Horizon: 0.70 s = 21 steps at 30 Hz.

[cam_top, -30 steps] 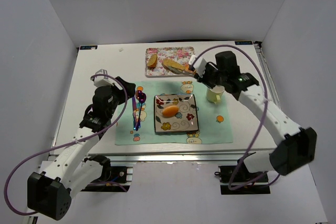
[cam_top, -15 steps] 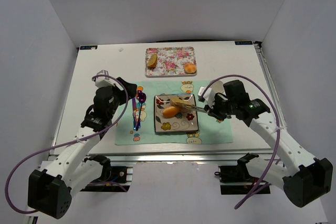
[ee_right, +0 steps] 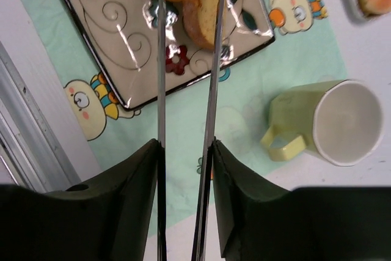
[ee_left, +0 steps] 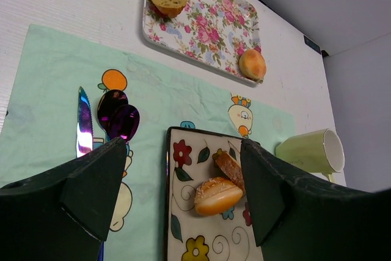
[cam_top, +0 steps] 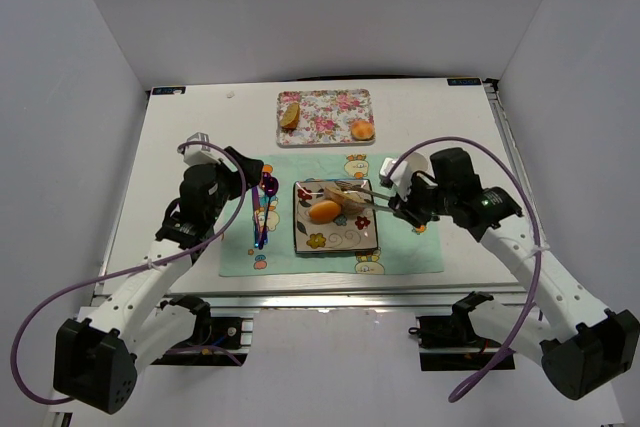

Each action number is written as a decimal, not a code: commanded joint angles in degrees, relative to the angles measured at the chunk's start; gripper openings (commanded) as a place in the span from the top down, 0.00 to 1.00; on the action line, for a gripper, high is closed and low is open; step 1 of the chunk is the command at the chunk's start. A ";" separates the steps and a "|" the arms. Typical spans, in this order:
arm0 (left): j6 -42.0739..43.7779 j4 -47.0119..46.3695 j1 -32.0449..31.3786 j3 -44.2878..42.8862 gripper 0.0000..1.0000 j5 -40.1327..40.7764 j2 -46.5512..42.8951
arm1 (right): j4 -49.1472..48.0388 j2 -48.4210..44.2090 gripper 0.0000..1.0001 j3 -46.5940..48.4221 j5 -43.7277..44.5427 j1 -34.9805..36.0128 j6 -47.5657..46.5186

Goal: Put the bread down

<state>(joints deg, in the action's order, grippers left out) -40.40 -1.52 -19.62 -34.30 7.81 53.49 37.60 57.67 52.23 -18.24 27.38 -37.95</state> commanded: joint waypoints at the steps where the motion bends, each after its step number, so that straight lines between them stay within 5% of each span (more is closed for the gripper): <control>1: -0.03 -0.68 0.19 -1.90 0.16 -1.13 0.38 | -2.88 -1.51 0.58 6.21 -1.71 -0.13 3.75; 5: 0.15 -0.94 0.19 -2.87 0.18 -2.27 1.35 | -8.24 -0.63 0.83 8.15 1.18 -2.23 10.77; 7: 0.41 -1.47 0.19 -3.31 0.28 -3.76 1.70 | -11.23 -0.10 0.97 8.24 3.29 -5.82 13.33; 13: -0.03 -3.40 0.19 -2.87 1.00 -11.13 4.07 | -18.52 3.67 1.00 6.22 5.40 -25.33 24.76; 17: 0.06 -5.25 0.19 -3.05 0.96 -15.09 5.48 | -25.20 7.97 1.00 -0.26 6.20 -35.71 29.68; 19: 0.41 -5.16 0.02 -3.40 0.87 -16.51 6.62 | -26.52 13.05 1.00 -2.38 7.69 -38.35 31.53; 21: 0.68 -4.98 -0.24 -3.84 0.68 -17.92 7.32 | -29.77 16.58 1.00 -5.80 8.92 -39.41 32.24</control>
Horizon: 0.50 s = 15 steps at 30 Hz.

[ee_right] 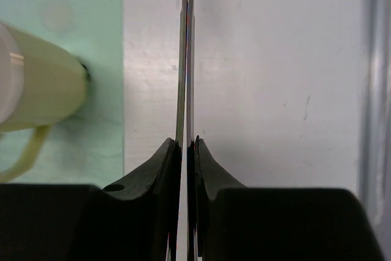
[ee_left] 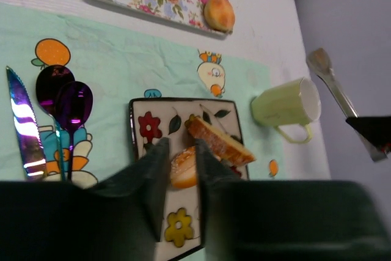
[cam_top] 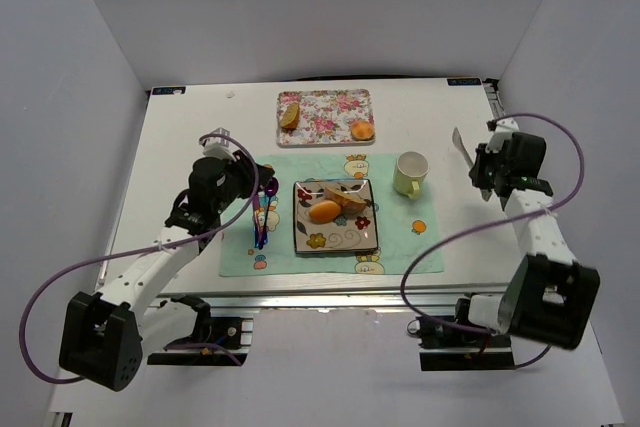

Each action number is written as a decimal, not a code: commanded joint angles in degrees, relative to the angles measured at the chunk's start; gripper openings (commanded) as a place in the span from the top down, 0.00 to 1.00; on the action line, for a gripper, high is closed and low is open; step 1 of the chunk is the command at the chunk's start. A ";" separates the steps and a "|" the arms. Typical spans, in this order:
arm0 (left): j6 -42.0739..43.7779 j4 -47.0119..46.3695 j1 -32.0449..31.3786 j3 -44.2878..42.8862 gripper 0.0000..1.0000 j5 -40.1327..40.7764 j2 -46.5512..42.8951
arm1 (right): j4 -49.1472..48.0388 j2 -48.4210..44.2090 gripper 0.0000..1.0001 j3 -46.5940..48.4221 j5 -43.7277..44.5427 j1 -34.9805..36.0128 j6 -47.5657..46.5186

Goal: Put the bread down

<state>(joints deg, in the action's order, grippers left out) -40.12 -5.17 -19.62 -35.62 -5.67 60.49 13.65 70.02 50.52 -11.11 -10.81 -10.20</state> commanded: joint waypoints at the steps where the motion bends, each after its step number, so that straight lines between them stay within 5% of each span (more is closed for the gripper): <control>1: 0.57 -1.16 -0.59 -2.53 0.62 -4.87 0.68 | -7.05 7.56 1.00 -4.99 1.45 -2.02 4.57; 7: 2.59 2.53 -3.84 -3.85 0.34 -4.61 1.56 | -15.49 13.91 1.00 -9.39 0.31 -2.64 3.78; 10: 2.24 2.88 -4.46 -2.97 0.32 -3.47 0.77 | -13.92 16.63 0.80 -8.69 -2.33 -2.90 2.47; 11: 1.98 2.71 -4.55 -2.71 0.32 -3.21 0.25 | -13.74 17.16 0.62 -8.34 -2.68 -2.90 1.42; 13: 1.80 2.88 -4.55 -2.35 0.31 -2.59 -0.11 | -10.40 18.13 0.49 -7.20 -2.86 -3.52 0.53; 15: 1.80 2.97 -4.64 -2.27 0.31 -2.59 -0.46 | -8.65 17.87 0.23 -5.62 -1.90 -3.95 -1.31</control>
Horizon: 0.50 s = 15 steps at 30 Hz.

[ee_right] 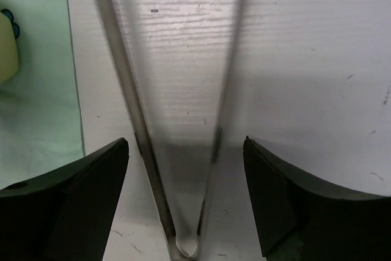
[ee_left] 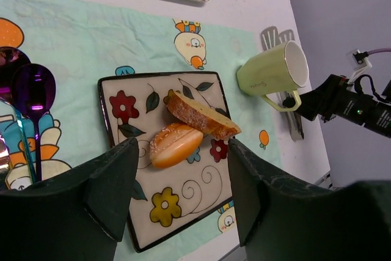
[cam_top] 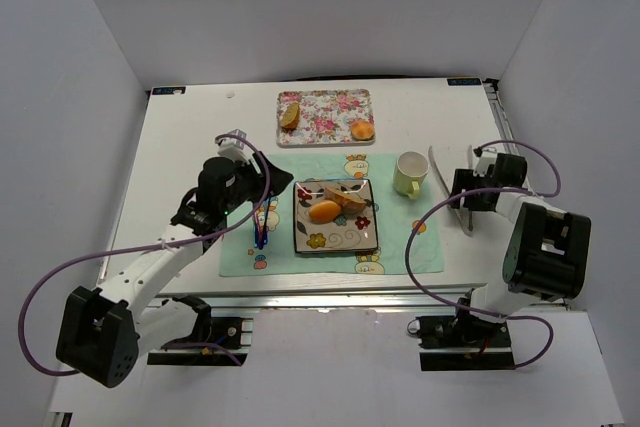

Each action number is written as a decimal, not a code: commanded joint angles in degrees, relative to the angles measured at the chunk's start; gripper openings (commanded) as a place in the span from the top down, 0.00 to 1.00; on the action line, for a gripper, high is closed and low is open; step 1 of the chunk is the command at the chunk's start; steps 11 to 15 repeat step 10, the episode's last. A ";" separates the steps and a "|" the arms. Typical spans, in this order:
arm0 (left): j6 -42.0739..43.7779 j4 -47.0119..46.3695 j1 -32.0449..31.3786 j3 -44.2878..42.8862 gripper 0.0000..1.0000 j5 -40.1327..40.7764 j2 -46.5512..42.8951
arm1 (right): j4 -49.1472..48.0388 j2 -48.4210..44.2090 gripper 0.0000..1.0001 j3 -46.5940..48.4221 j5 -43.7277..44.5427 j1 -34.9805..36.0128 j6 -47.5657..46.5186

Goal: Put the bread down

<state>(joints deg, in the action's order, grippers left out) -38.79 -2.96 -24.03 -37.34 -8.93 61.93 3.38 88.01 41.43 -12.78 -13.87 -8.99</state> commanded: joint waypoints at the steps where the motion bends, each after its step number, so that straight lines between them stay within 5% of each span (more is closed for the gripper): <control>1: 0.55 0.85 -0.23 -0.54 0.30 0.67 -1.99 | 4.50 -0.90 0.19 4.44 0.38 -0.90 -3.56; 2: 0.73 0.77 -0.23 -0.63 0.30 0.41 -1.82 | 6.01 -1.43 0.11 6.89 0.73 -0.98 -4.53; 7: 2.13 0.24 -0.93 -1.06 0.31 -2.05 -0.59 | 11.56 -9.15 0.11 14.28 0.13 -0.90 -8.06; 10: 3.19 -0.20 -1.72 -1.42 0.39 -3.72 0.47 | 10.69 -13.55 0.11 18.59 -5.23 -0.11 -6.57; 15: 3.19 -0.20 -1.72 -1.42 0.39 -3.72 0.47 | 10.69 -13.55 0.11 18.59 -5.23 -0.11 -6.57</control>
